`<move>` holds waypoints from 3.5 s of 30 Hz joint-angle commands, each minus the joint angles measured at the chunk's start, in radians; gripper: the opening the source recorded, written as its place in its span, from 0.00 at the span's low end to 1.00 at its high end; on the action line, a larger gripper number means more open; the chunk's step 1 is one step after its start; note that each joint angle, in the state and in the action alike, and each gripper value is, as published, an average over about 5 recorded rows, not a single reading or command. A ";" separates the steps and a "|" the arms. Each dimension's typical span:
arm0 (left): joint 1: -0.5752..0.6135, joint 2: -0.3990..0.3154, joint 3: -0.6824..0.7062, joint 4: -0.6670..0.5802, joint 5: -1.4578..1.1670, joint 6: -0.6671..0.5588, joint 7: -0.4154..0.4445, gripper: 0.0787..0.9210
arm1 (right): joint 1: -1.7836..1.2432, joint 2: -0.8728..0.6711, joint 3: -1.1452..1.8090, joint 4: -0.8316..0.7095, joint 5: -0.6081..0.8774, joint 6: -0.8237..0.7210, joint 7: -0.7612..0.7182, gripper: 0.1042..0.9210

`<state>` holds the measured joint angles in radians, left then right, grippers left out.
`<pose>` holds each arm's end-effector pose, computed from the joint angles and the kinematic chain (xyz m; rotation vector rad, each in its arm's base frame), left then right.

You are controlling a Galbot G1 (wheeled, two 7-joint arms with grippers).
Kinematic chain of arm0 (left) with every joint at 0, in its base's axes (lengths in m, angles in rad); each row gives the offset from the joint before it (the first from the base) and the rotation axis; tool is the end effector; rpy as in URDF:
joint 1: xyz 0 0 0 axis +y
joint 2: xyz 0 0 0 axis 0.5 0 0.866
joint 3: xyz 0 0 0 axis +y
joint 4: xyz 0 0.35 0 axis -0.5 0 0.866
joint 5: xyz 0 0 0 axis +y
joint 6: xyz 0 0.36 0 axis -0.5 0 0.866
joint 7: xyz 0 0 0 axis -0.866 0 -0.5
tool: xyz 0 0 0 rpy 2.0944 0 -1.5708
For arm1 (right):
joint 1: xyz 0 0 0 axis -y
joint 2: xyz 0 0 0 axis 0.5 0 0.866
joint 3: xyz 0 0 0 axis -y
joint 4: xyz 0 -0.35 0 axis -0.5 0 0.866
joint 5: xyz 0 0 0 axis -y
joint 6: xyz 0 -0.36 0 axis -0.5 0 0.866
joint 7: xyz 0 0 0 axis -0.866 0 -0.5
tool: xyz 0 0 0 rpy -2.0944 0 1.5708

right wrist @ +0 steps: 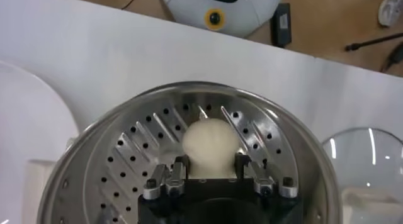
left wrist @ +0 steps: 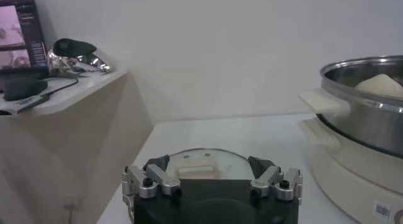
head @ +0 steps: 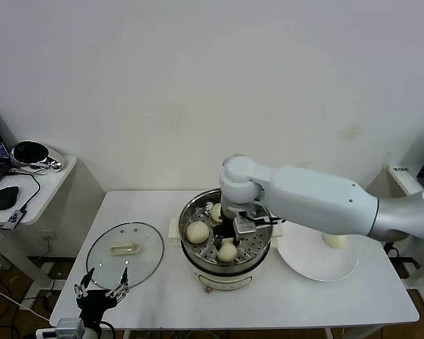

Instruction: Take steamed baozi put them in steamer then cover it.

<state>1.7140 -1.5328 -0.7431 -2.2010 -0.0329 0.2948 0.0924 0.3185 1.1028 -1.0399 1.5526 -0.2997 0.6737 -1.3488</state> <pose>0.1394 0.0685 -0.2819 0.1124 -2.8087 -0.1297 0.4710 0.1604 -0.0953 -2.0463 -0.1261 -2.1054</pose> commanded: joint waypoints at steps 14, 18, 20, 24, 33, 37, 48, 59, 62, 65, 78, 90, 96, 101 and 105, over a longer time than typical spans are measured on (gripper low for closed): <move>-0.004 0.000 0.003 0.008 0.000 -0.001 0.001 0.88 | 0.007 -0.034 0.017 0.010 -0.011 -0.113 0.015 0.77; -0.009 0.000 0.006 0.013 0.001 0.000 0.003 0.88 | 0.034 -0.085 0.053 0.037 0.025 -0.171 0.016 0.86; -0.011 0.000 0.007 0.015 0.002 0.000 0.004 0.88 | 0.053 -0.123 0.078 0.045 0.058 -0.203 0.016 0.88; -0.010 0.006 0.009 0.016 0.003 0.000 0.005 0.88 | 0.102 -0.219 0.122 0.040 0.156 -0.339 0.016 0.88; -0.016 0.022 0.015 0.012 -0.001 0.004 0.012 0.88 | 0.126 -0.456 0.125 -0.078 0.339 -0.853 -0.014 0.88; -0.016 0.026 0.018 0.009 -0.006 0.006 0.016 0.88 | 0.072 -0.510 0.163 -0.165 0.348 -0.969 -0.008 0.88; 0.000 0.033 0.029 0.007 -0.002 0.009 0.022 0.88 | -0.250 -0.496 0.453 -0.353 0.146 -0.932 0.025 0.88; -0.001 0.032 0.027 0.026 0.007 0.013 0.030 0.88 | -0.373 -0.388 0.545 -0.536 0.005 -0.814 0.045 0.88; -0.002 0.031 0.027 0.032 0.008 0.012 0.031 0.88 | -0.383 -0.361 0.558 -0.572 -0.034 -0.791 0.056 0.88; -0.003 0.031 0.025 0.042 0.007 0.011 0.029 0.88 | -0.388 -0.334 0.570 -0.615 -0.078 -0.764 0.076 0.88; -0.010 0.031 0.023 0.064 0.009 0.011 0.030 0.88 | -0.436 -0.307 0.620 -0.696 -0.161 -0.687 0.099 0.88; -0.010 0.030 0.026 0.079 0.020 0.010 0.030 0.88 | -0.483 -0.270 0.669 -0.749 -0.219 -0.642 0.198 0.88; -0.011 0.029 0.029 0.083 0.023 0.009 0.030 0.88 | -0.488 -0.258 0.673 -0.761 -0.222 -0.639 0.213 0.88; -0.015 0.029 0.030 0.088 0.023 0.009 0.031 0.88 | -0.478 -0.246 0.668 -0.776 -0.226 -0.637 0.217 0.88; -0.016 0.030 0.030 0.093 0.022 0.009 0.031 0.88 | -0.475 -0.242 0.660 -0.779 -0.228 -0.635 0.212 0.88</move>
<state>1.6981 -1.5040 -0.7135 -2.1086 -0.0123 0.3044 0.1232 -0.1520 0.8515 -0.3855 0.7921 -0.5168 0.0311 -1.1522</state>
